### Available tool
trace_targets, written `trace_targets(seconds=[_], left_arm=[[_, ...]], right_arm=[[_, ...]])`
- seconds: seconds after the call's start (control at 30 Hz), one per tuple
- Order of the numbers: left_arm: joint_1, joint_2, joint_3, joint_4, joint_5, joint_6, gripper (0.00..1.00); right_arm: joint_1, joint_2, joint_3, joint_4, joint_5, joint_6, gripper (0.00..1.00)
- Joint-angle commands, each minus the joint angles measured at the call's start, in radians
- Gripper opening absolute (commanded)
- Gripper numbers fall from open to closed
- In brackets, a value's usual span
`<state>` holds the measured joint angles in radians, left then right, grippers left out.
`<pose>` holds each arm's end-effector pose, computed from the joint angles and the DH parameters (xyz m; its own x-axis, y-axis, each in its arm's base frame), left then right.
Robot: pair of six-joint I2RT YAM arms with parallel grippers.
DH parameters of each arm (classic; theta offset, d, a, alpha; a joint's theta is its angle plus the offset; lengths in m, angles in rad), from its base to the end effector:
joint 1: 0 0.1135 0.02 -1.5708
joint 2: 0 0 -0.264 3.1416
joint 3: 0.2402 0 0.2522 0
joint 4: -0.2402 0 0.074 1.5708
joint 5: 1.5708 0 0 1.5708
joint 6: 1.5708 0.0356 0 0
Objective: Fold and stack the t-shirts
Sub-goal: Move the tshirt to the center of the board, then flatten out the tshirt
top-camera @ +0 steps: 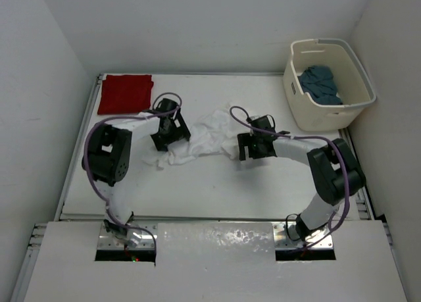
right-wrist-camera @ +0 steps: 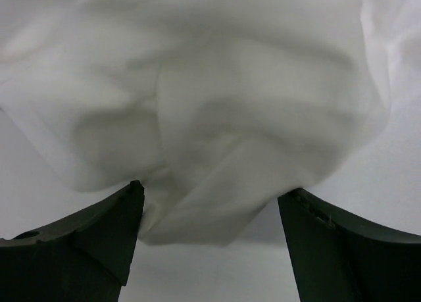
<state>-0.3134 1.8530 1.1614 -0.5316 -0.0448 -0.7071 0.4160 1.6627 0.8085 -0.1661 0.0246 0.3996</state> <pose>0.3408 -0.1088 0.1540 -0.8706 -0.4000 -0.2863 -0.3579 0.9144 -0.1893 0.2818 0.1235 0.1377 -0.8707 0.0405 -0.4901 -0.0580 0.9812 0.1842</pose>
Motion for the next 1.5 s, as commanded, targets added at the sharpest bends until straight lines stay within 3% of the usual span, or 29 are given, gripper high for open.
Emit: trace_targets(seconds=[0.0,0.1,0.13,0.17,0.23,0.33,0.57,0.6,0.97,1.07,1.17,1.2,1.27,1.3,1.37,1.47], left_arm=[[0.028,0.097,0.087,0.168,-0.056,0.109,1.00],[0.030,0.001,0.118,0.099,-0.114,0.124,1.00],[0.033,-0.027,0.124,0.032,-0.147,0.118,1.00],[0.034,-0.091,0.120,0.001,-0.211,0.110,1.00],[0.040,-0.153,0.089,-0.096,-0.259,0.075,1.00],[0.051,-0.262,-0.014,-0.151,-0.286,0.017,1.00],[0.163,-0.370,-0.273,-0.102,-0.277,-0.066,0.97],[0.178,-0.371,-0.308,-0.069,-0.274,-0.074,0.92],[0.185,-0.270,-0.371,0.147,-0.165,-0.087,0.81],[0.189,-0.258,-0.402,0.197,-0.168,-0.092,0.73],[0.203,-0.212,-0.385,0.235,-0.162,-0.077,0.57],[0.204,-0.196,-0.378,0.245,-0.162,-0.069,0.36],[0.206,-0.166,-0.358,0.277,-0.130,-0.048,0.05],[0.203,-0.161,-0.356,0.295,-0.101,-0.034,0.00],[0.203,-0.187,-0.374,0.326,-0.035,-0.029,0.00],[0.201,-0.322,-0.365,0.289,-0.046,-0.019,0.00]], right_arm=[[0.003,0.051,0.095,0.040,0.072,0.027,0.79],[0.003,0.068,0.121,0.013,0.066,0.027,0.59],[0.003,0.066,0.121,0.007,0.058,0.028,0.44],[0.003,0.054,0.116,-0.012,0.054,0.031,0.36],[0.003,0.036,0.110,-0.033,0.052,0.033,0.26],[0.003,-0.007,0.087,-0.084,0.064,0.018,0.00],[0.003,-0.049,0.097,-0.145,0.057,0.004,0.00],[0.003,-0.058,0.093,-0.142,0.051,0.007,0.00],[0.003,-0.073,0.093,-0.154,0.057,-0.004,0.00],[0.001,-0.080,0.095,-0.159,0.055,-0.005,0.00],[0.001,-0.093,0.093,-0.164,0.057,-0.013,0.00],[0.001,-0.096,0.092,-0.165,0.060,-0.018,0.00],[0.001,-0.109,0.086,-0.173,0.061,-0.021,0.00],[0.001,-0.110,0.083,-0.174,0.060,-0.024,0.00],[0.000,-0.119,0.080,-0.176,0.060,-0.025,0.00],[-0.005,-0.161,0.095,-0.170,0.061,-0.045,0.00]])
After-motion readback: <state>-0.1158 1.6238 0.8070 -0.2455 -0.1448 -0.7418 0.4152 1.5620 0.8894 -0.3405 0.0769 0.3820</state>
